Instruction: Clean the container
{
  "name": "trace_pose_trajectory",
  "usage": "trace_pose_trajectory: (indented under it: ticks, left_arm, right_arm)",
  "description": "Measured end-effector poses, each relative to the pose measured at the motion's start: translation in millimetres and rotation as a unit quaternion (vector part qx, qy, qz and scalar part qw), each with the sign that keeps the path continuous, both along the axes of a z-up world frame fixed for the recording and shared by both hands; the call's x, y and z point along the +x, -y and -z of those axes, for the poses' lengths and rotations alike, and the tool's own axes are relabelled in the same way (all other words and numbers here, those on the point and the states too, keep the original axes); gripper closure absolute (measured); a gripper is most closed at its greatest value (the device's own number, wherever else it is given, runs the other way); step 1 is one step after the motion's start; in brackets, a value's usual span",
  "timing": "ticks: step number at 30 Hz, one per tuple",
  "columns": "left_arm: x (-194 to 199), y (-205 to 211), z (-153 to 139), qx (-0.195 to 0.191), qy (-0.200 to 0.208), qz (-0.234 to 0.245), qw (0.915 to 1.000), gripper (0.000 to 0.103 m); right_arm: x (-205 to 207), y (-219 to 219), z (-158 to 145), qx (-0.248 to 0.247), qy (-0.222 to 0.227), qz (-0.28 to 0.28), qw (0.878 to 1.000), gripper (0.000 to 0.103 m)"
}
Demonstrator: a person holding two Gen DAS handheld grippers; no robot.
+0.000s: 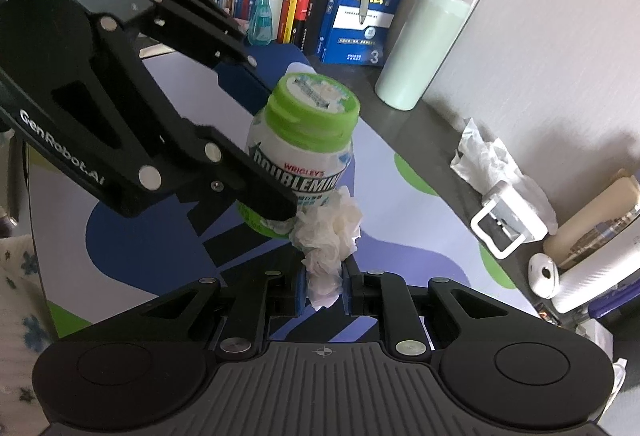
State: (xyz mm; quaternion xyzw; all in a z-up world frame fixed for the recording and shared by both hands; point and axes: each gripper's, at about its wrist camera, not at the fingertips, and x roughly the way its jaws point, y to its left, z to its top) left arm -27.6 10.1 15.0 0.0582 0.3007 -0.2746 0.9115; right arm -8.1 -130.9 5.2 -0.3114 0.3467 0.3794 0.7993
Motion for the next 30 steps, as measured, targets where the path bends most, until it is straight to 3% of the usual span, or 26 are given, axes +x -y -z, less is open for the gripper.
trace_pose_trajectory:
  ticks: [7, 30]
  left_arm:
    - [-0.5, 0.3, 0.2, 0.002, -0.001, 0.000, 1.0000, 0.055]
    - [-1.5, 1.1, 0.9, 0.005, -0.002, 0.004, 1.0000, 0.055]
  right_arm:
    - [0.2, -2.2, 6.9, -0.007, -0.007, -0.002, 1.000, 0.086]
    - [-1.0, 5.7, -30.6, 0.022, 0.033, -0.002, 0.999, 0.086]
